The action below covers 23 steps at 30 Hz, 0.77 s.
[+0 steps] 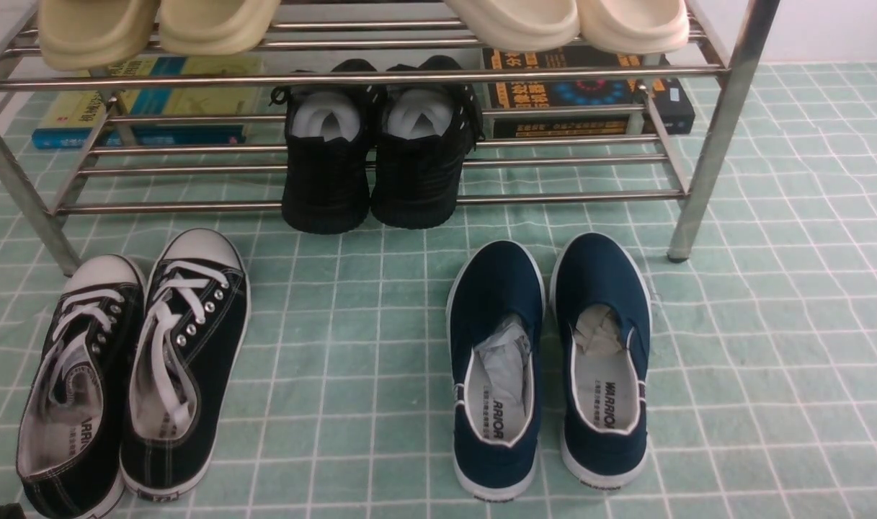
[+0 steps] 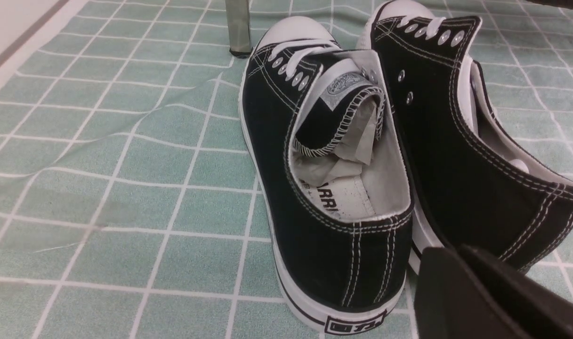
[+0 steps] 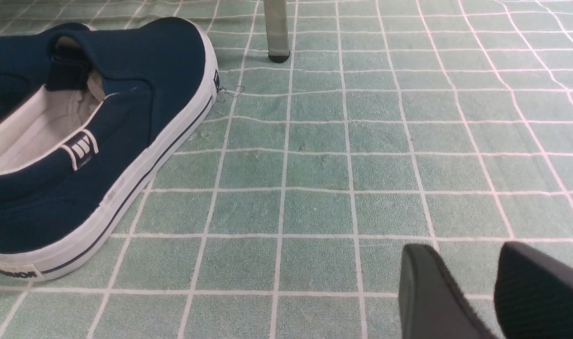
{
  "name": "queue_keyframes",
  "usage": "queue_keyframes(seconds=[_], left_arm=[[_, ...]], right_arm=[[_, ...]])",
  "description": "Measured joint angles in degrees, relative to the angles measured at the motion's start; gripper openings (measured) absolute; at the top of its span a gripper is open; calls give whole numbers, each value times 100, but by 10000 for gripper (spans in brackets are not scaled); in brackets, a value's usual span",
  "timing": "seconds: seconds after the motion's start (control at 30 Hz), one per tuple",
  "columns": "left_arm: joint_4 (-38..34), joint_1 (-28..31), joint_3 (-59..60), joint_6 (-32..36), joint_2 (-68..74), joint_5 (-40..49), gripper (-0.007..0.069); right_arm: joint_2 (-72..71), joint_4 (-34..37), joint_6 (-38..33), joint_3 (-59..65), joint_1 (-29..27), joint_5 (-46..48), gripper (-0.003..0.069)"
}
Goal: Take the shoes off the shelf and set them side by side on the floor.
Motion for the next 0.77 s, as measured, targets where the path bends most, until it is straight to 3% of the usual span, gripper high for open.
queue_keyframes(seconds=[0.77], left_arm=[[0, 0, 0, 0, 0, 5, 73]], right_arm=[[0, 0, 0, 0, 0, 0, 238]])
